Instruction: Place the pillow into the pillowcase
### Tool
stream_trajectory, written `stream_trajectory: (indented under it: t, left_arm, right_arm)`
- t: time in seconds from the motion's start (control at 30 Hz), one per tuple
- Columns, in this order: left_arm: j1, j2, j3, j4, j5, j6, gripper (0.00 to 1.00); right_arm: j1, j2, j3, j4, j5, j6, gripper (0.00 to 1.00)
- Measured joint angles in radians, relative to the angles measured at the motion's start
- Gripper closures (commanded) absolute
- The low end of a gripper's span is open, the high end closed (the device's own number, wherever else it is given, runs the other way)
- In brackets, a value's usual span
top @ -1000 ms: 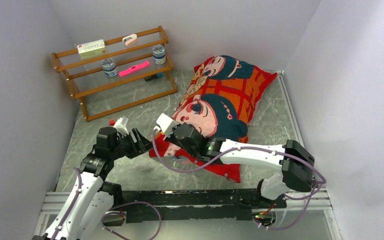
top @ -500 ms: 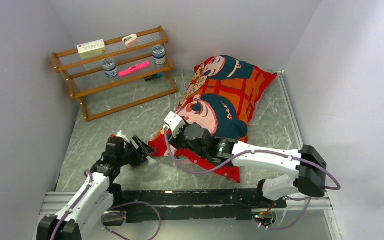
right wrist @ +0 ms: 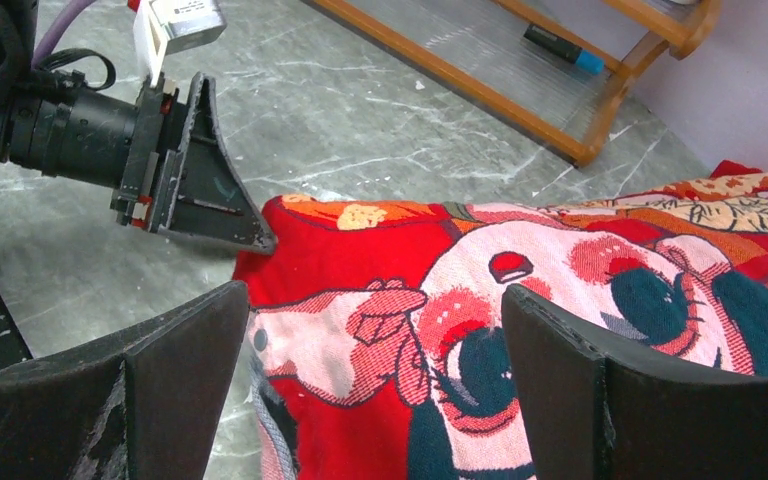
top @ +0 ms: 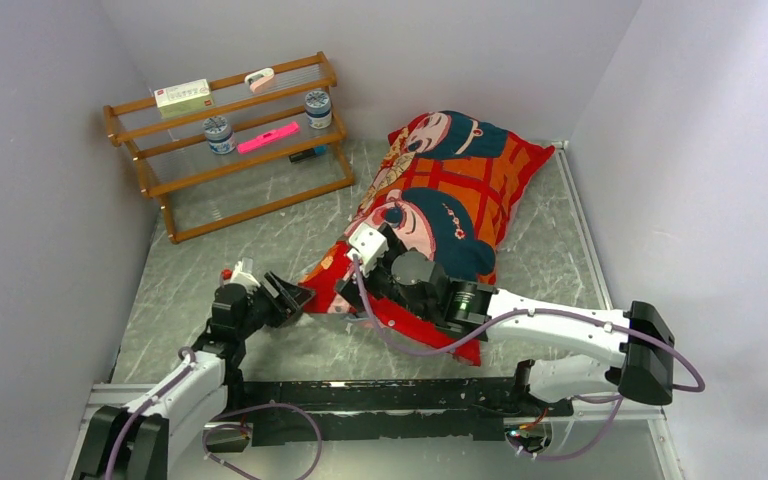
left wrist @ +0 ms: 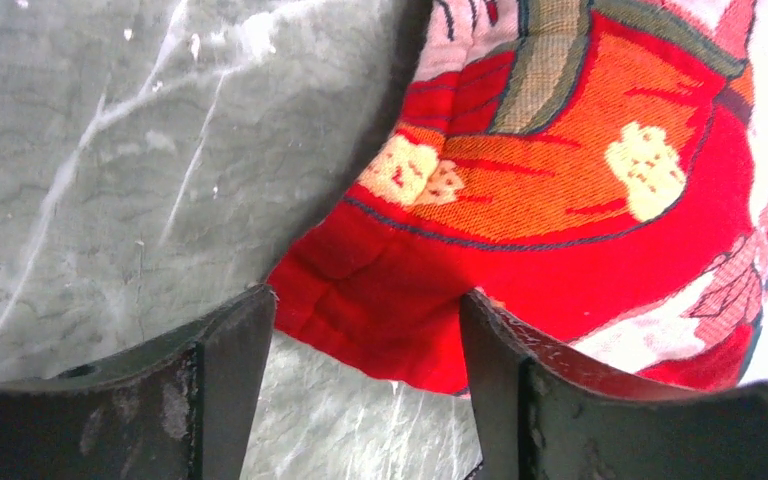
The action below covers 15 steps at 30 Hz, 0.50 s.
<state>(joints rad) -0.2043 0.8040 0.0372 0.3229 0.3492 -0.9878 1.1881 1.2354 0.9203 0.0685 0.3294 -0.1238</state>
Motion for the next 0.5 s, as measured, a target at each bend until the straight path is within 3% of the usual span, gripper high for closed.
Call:
stream_trajectory:
  t: [0.07,0.17,0.3,0.5]
  left_arm:
    - [0.0,0.008,-0.026,0.036,0.01,-0.011,0.43]
    - [0.0,0.018,-0.026,0.08,0.026,-0.025,0.91]
    - [0.0,0.012,-0.005,0.09,0.045,-0.022,0.95]
    - [0.0,-0.097,0.158,-0.103,0.03,0.008,0.95]
  right_arm:
    - [0.0,-0.007,-0.009,0.002,0.001,0.0,0.0]
    - [0.0,-0.019,-0.015,0.003,0.001,-0.002,0.0]
    - [0.0,-0.034,-0.015,0.001,0.002,0.0,0.0]
    - [0.0,-0.124,-0.034,-0.024,-0.018,0.031,0.0]
